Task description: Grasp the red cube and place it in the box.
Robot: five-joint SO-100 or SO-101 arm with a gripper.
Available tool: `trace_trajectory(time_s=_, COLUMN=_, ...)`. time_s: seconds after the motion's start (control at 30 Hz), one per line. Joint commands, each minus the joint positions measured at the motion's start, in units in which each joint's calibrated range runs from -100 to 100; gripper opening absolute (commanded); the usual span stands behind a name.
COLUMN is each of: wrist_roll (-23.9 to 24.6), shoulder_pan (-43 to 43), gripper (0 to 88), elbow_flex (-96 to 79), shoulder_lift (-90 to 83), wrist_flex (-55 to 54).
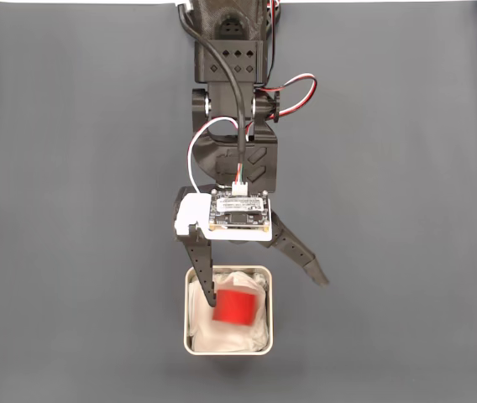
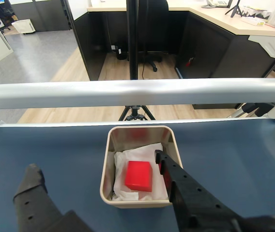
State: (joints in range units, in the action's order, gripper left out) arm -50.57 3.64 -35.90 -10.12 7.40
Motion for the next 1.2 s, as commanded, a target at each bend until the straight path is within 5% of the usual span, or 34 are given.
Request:
trace_trajectory(time_s=0.0, wrist_roll=0.2, shoulder_pan=1.1, gripper=52.7, elbow_flex=2.3, shoulder_lift=-0.6, wrist_flex=-1.0)
trace_trajectory(time_s=1.17, wrist_roll=0.8, shoulder_pan=1.4, gripper=52.4, elbow_flex=1.9, shoulder_lift=-1.1, wrist_flex=-1.7)
